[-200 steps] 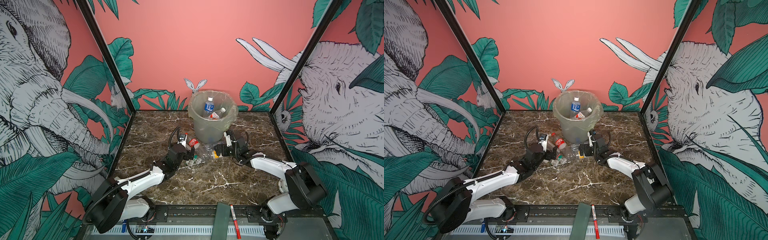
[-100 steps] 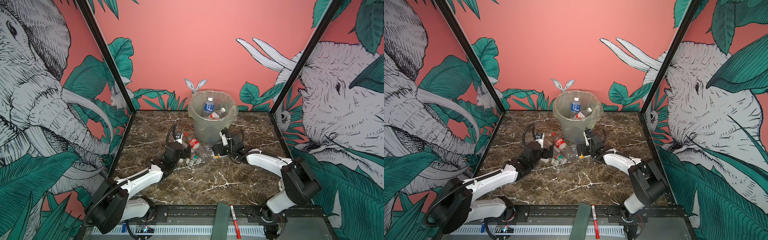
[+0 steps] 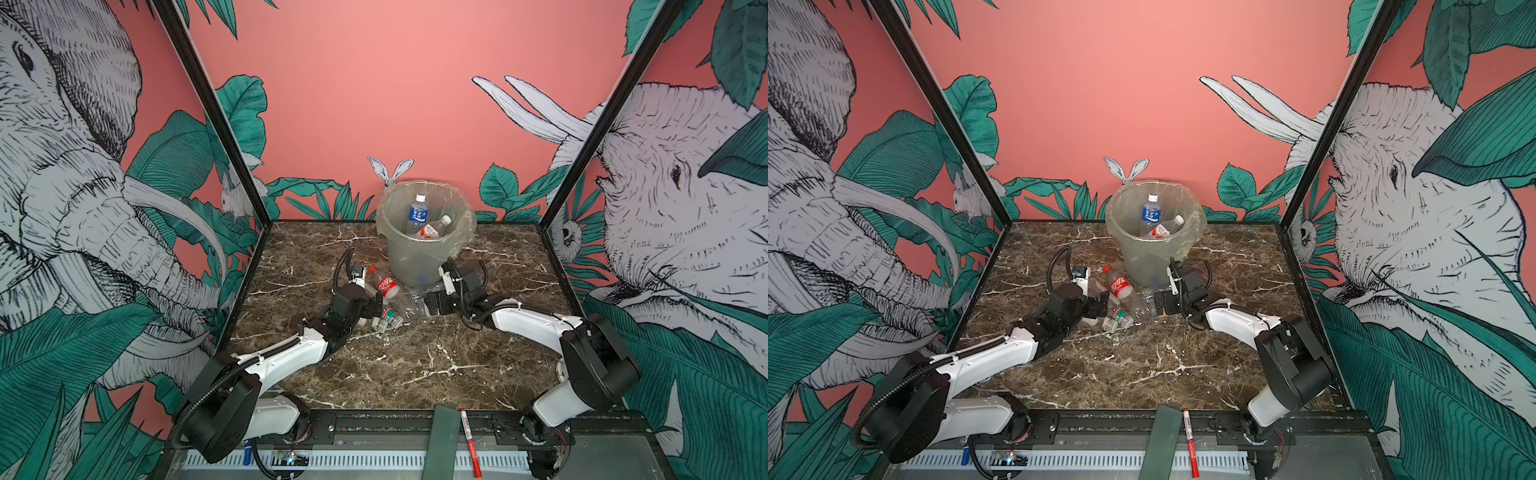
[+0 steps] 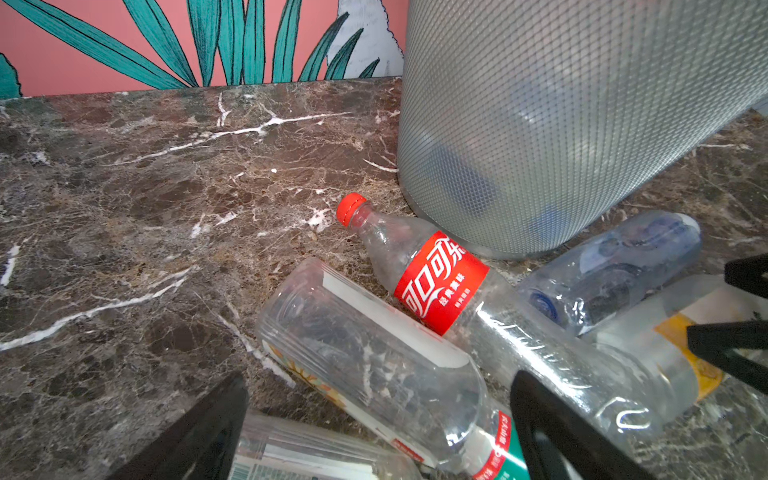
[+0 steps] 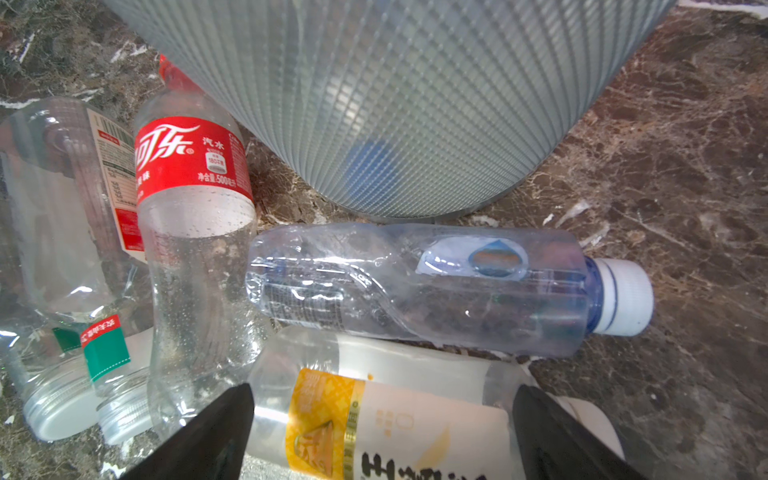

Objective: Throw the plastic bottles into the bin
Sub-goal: 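Move the right gripper down toward the frosted yellow-labeled bottle nearest the robot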

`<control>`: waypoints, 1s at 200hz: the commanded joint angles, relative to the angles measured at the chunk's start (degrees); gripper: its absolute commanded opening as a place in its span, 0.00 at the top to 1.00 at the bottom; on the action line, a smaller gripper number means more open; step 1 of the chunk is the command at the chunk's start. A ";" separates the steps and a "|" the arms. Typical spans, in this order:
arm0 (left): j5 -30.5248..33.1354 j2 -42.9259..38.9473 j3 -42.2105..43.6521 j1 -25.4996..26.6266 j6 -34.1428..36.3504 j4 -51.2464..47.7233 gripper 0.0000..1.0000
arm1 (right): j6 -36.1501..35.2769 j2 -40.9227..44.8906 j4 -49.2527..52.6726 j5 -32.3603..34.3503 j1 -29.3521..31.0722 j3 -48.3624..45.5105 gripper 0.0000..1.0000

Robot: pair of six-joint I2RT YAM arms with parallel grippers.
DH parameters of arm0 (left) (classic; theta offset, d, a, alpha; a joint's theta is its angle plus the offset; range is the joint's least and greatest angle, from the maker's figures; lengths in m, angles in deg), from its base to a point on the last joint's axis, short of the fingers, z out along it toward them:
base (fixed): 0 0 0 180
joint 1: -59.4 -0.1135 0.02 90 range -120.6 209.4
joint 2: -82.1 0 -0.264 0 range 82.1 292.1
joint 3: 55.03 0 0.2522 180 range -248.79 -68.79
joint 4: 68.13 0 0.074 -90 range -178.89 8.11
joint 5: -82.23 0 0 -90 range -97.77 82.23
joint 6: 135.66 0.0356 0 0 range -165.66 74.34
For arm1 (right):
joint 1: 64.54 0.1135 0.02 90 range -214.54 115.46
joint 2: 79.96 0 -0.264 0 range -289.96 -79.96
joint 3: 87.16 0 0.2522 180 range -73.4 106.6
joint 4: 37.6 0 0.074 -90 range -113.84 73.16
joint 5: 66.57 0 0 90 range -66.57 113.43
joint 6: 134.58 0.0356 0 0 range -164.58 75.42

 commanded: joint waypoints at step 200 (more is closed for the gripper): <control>-0.69 0.16 -1.27 -0.92 -1.23 -0.32 0.00 | -1.31 -1.12 7.46 3.25 2.85 5.17 0.01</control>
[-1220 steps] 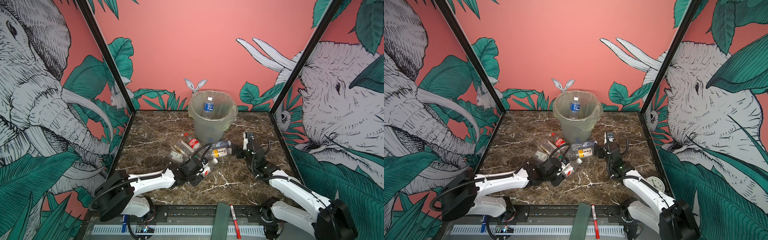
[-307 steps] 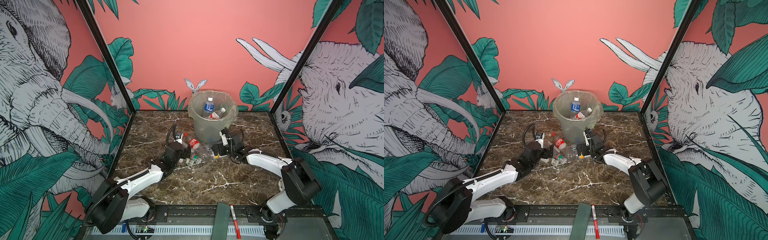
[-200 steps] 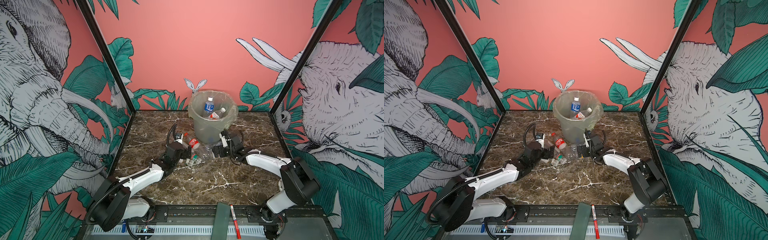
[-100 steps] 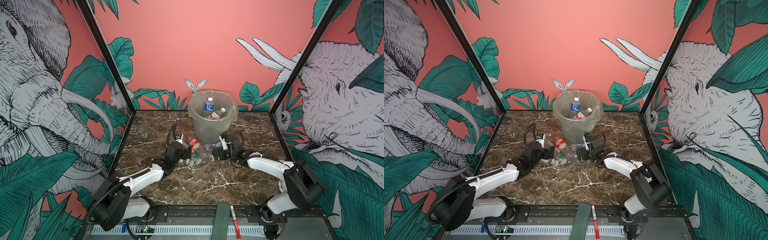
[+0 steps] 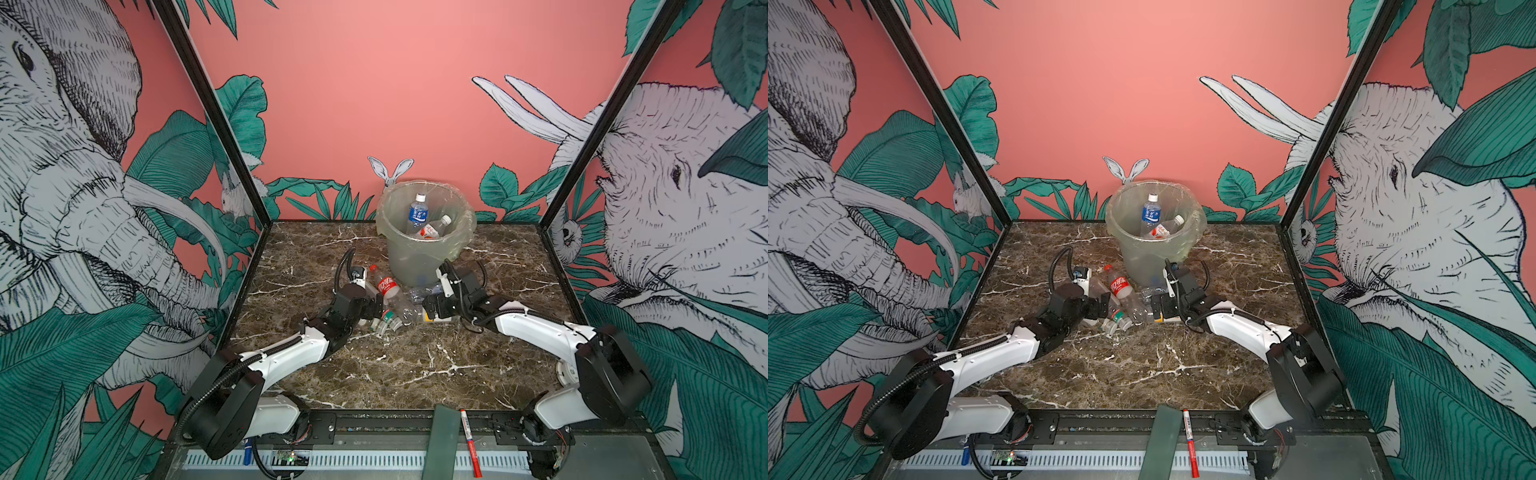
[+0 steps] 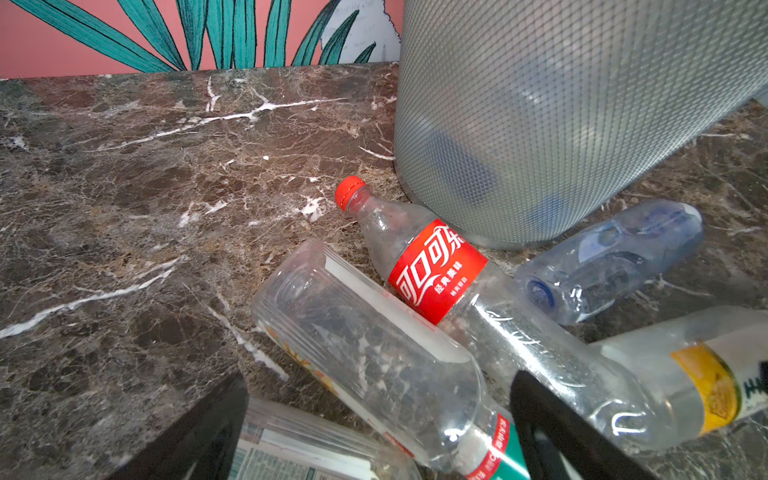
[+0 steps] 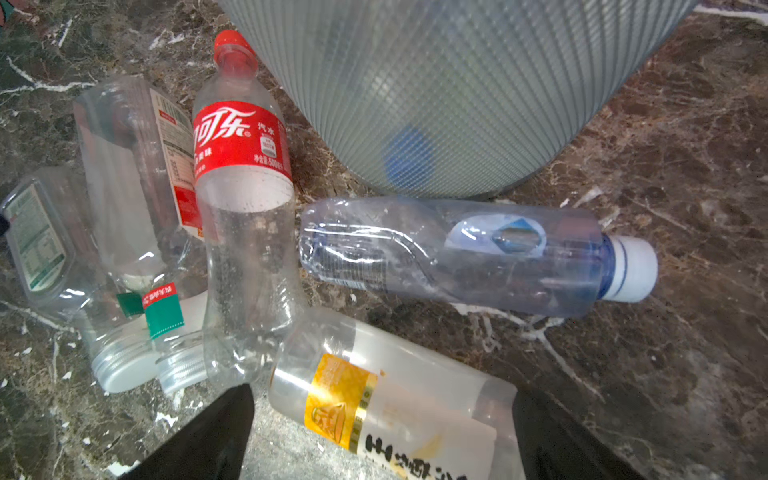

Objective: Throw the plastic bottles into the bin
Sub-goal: 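Move the right gripper down toward the frosted yellow-labeled bottle nearest the robot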

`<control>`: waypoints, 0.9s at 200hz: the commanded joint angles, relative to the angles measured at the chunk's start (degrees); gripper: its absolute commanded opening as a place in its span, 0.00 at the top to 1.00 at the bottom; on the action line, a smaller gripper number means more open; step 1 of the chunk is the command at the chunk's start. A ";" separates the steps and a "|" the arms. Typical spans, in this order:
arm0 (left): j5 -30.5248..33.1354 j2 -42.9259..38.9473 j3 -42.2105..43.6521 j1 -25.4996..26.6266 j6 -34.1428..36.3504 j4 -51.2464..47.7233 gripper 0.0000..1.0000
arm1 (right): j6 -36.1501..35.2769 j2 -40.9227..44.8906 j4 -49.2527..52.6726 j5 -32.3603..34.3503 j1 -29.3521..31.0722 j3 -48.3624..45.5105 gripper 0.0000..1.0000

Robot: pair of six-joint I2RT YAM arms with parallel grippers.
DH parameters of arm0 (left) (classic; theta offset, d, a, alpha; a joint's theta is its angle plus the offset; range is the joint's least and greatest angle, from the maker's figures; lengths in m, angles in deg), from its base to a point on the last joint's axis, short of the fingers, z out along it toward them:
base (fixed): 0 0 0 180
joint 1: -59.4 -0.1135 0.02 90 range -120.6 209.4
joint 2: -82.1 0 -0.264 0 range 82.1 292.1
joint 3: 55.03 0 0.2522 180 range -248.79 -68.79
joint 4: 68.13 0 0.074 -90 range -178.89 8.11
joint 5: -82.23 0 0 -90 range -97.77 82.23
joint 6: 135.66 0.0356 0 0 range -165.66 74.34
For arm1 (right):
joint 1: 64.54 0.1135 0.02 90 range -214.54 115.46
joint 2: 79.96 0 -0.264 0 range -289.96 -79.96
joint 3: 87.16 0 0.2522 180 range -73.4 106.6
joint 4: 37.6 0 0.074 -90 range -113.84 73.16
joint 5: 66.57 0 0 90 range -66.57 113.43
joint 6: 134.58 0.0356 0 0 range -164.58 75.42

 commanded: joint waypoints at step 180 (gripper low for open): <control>-0.77 -0.68 -1.12 -1.22 -1.36 0.03 0.00 | 5.49 4.91 1.06 -4.50 -1.42 -6.72 0.01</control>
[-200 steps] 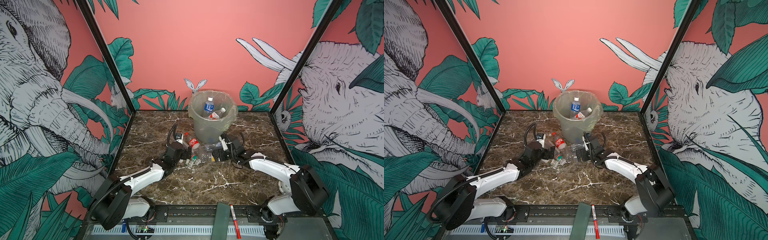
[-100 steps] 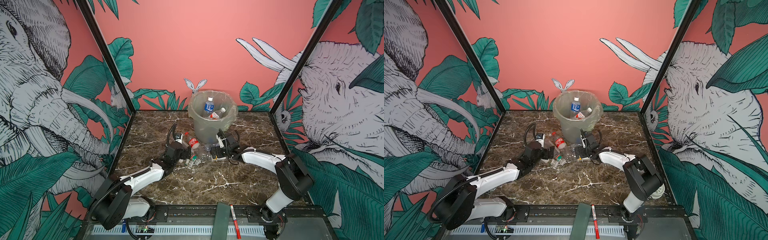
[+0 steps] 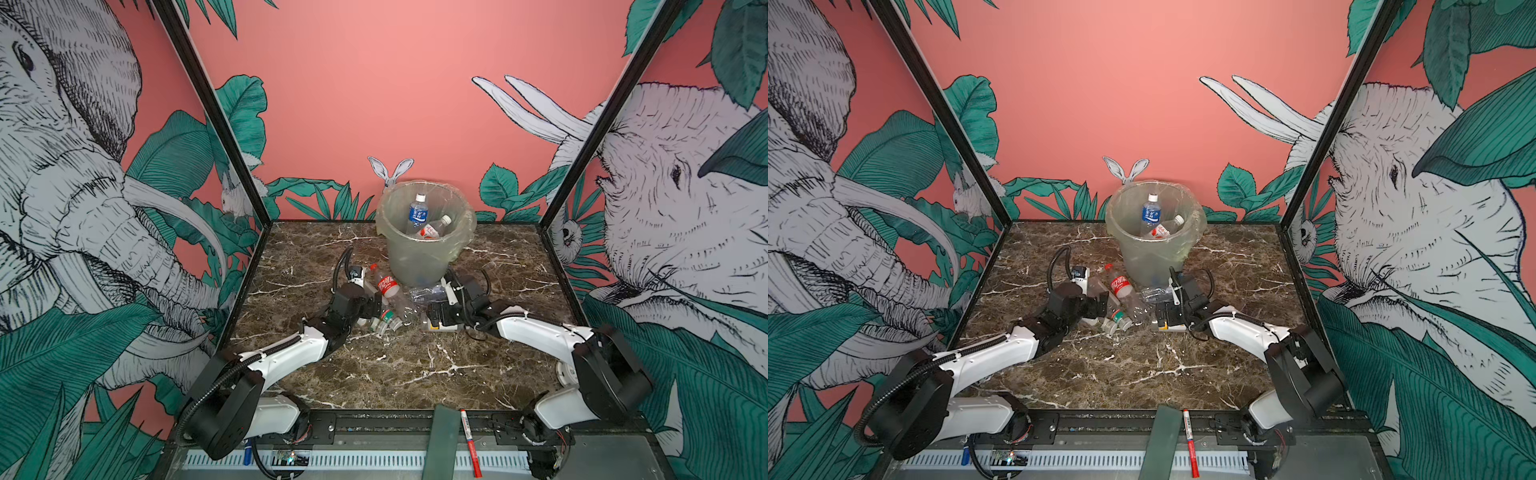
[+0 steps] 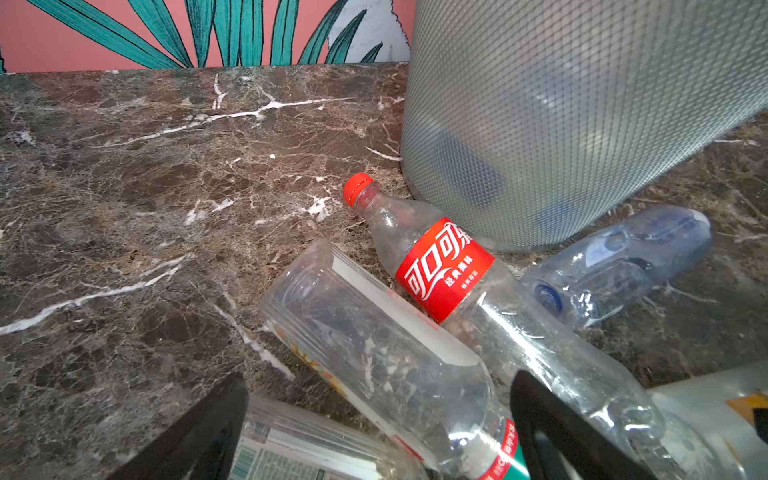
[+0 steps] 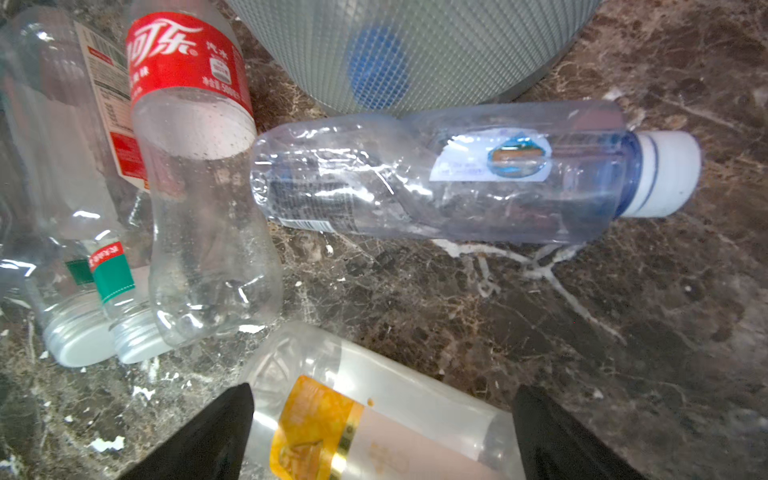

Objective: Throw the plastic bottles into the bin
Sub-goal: 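Move the right gripper down toward the frosted yellow-labeled bottle nearest the robot, then close the right gripper around the end of the frosted yellow-labeled bottle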

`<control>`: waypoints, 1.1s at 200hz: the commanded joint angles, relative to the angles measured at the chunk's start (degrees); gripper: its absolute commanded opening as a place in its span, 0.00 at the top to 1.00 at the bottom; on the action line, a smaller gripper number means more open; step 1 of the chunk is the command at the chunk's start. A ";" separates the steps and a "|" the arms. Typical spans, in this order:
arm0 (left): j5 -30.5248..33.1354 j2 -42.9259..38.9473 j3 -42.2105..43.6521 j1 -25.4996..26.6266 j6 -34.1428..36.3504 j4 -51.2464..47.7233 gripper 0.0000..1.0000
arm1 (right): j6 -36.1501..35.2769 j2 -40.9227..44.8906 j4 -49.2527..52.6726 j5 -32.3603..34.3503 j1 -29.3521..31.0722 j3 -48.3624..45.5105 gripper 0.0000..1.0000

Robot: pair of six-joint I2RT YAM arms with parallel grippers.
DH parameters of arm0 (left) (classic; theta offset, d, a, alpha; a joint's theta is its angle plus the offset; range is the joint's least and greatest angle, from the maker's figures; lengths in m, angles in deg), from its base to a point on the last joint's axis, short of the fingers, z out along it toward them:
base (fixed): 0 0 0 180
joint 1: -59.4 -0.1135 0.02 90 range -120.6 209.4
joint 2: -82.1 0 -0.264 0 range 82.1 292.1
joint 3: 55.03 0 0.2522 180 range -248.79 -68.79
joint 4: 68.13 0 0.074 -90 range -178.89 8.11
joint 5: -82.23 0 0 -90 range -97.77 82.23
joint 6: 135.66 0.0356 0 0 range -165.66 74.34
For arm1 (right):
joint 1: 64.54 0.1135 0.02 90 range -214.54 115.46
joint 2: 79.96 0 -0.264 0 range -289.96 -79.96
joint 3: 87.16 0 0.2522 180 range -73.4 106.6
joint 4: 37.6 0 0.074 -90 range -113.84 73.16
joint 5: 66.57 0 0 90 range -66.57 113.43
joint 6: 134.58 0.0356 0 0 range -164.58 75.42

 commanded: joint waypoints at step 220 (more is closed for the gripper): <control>-1.29 -0.32 -1.35 -0.31 -1.46 0.19 0.00 | 6.61 10.32 2.21 -16.28 -3.23 -7.17 0.01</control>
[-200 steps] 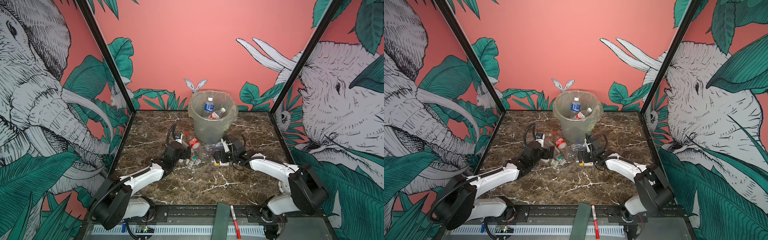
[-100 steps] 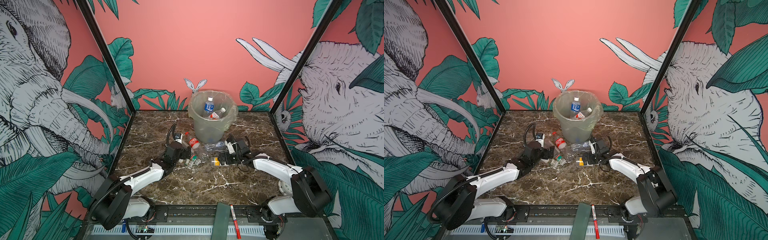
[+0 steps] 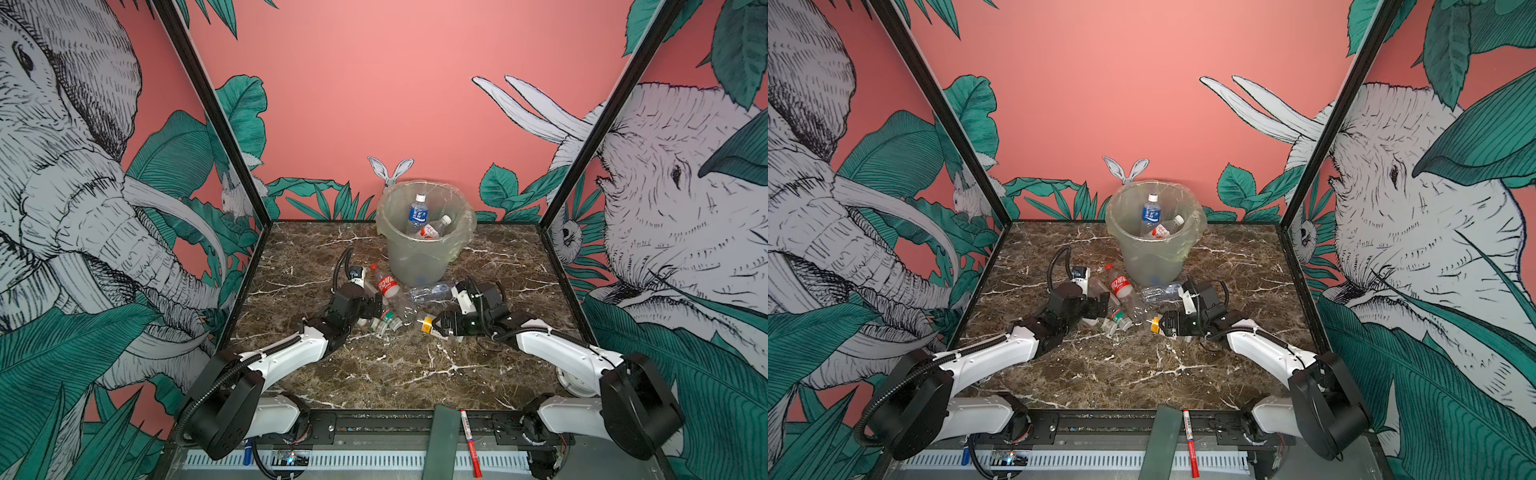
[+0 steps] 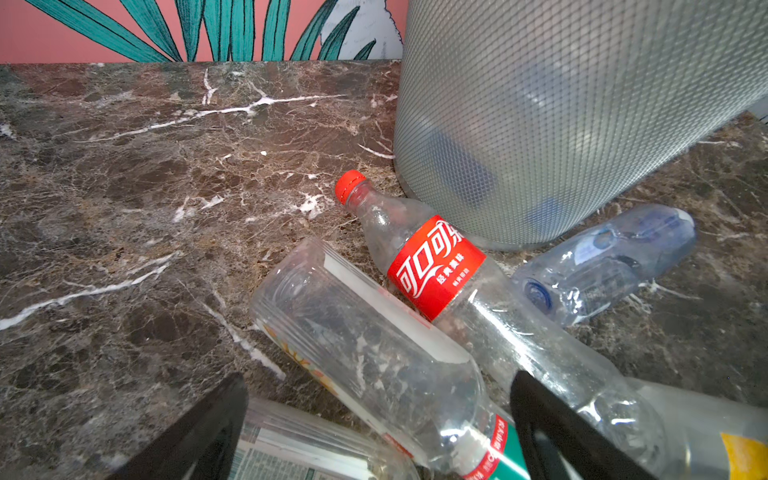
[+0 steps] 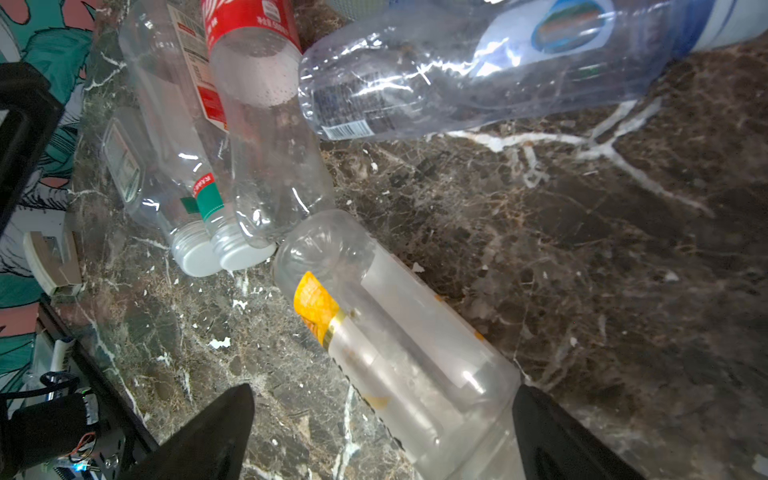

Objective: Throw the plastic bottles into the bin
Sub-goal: 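Close the right gripper around the end of the frosted yellow-labeled bottle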

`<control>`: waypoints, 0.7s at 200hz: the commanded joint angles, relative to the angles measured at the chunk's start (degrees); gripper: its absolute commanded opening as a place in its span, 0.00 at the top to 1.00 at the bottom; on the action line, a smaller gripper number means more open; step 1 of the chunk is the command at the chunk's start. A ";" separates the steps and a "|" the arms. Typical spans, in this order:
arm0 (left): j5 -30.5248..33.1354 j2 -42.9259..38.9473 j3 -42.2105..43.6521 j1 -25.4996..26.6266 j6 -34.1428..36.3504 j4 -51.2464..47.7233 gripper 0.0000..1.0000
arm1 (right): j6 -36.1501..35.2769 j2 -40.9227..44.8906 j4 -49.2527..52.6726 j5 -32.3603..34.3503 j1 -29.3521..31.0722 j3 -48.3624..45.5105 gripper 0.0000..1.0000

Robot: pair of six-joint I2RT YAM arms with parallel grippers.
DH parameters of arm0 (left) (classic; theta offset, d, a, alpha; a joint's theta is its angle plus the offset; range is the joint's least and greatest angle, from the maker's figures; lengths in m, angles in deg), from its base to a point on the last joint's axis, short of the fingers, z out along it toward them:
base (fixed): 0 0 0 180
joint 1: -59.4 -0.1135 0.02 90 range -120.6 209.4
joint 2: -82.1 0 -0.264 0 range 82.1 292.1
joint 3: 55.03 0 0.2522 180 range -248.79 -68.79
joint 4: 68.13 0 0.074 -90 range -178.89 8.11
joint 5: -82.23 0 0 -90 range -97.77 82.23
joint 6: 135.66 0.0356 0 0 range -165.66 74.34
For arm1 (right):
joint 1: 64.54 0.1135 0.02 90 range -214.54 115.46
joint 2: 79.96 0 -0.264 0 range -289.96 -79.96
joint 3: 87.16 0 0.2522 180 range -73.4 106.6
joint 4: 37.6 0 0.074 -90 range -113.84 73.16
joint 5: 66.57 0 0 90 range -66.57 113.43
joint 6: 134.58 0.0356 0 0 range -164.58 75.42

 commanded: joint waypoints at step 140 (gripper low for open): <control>-0.14 -0.26 -1.46 -0.47 -0.84 -0.07 0.00 | -19.72 -8.55 12.38 10.58 9.62 11.71 0.02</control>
